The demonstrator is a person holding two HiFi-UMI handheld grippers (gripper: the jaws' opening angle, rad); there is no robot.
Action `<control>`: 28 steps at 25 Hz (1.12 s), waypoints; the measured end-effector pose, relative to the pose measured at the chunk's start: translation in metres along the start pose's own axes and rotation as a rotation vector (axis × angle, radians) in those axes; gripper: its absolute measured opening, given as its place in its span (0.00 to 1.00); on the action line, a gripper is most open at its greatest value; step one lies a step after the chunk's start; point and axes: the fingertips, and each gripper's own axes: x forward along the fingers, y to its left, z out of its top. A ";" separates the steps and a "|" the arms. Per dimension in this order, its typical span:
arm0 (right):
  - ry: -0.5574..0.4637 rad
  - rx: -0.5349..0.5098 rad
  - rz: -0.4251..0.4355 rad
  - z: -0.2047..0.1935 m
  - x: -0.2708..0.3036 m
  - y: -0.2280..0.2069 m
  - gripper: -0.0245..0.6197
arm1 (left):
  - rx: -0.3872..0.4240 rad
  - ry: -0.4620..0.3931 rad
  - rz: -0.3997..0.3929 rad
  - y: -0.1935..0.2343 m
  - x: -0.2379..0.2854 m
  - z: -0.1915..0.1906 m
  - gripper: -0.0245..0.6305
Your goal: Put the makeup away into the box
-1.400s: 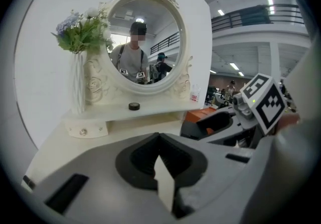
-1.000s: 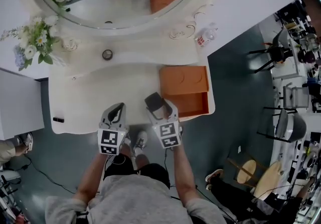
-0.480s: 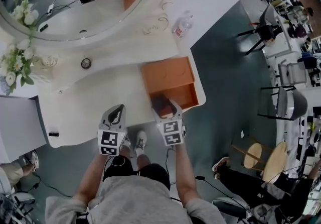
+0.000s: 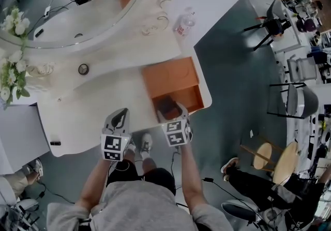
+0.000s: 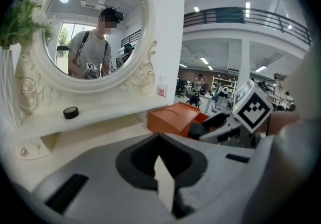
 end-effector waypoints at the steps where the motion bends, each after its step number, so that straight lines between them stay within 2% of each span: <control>1: 0.011 -0.001 -0.003 -0.001 0.003 -0.001 0.54 | 0.000 0.001 -0.001 0.001 0.002 0.000 0.04; 11: 0.116 -0.006 0.023 -0.004 0.030 0.002 0.54 | 0.005 0.028 -0.016 0.015 0.018 -0.003 0.04; 20: 0.263 -0.025 0.027 -0.015 0.042 0.004 0.54 | -0.009 0.039 -0.031 0.023 0.027 -0.005 0.04; 28: 0.334 -0.045 -0.013 -0.023 0.049 0.001 0.54 | -0.008 0.035 -0.043 0.025 0.029 -0.003 0.04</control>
